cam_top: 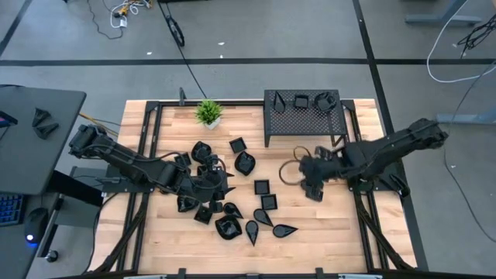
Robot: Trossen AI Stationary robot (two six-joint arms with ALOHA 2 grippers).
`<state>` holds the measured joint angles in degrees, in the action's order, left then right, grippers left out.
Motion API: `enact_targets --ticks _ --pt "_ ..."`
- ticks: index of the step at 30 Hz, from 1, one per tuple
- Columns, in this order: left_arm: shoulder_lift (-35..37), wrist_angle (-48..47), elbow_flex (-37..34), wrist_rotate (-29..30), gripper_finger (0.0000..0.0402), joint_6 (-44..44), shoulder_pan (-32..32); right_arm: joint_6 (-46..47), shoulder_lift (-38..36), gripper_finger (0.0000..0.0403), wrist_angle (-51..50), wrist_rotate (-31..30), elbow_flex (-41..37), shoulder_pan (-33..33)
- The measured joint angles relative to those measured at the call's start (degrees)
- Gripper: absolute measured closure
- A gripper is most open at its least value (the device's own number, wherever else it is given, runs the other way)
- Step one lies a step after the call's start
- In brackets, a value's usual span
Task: Pick & Place Mini shaped plates
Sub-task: Stack the black drop-shaped plate on top of the black drop-shaped plate on the shelf
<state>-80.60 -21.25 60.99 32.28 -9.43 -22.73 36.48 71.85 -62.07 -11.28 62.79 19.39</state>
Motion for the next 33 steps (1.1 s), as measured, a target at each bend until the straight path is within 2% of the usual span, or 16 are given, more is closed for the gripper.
enact_targets --ticks 8,12,15,21,27,33 --pt "0.0 -0.7 0.0 0.0 0.0209 0.0 0.0 16.6 0.0 0.0146 -2.6 6.9 -8.2 5.1" --pt "0.0 -1.0 0.0 0.0 0.0209 0.0 0.0 22.6 0.0 0.0114 3.9 11.6 -14.5 6.9" --pt "0.0 -1.0 0.0 0.0 0.0209 0.1 0.0 26.8 0.0 0.0102 12.6 12.5 -19.0 7.3" --pt "0.0 -0.9 0.0 0.0 0.0209 0.2 0.0 33.2 0.0 0.0103 19.0 12.4 -25.2 7.3" --pt "0.0 -0.9 0.0 0.0 0.0209 0.2 0.0 30.5 0.0 0.0118 25.0 12.0 -30.3 7.0" --pt "0.0 -0.8 0.0 0.0 0.0209 0.2 0.0 28.0 0.0 0.0131 23.2 10.7 -33.0 5.4"
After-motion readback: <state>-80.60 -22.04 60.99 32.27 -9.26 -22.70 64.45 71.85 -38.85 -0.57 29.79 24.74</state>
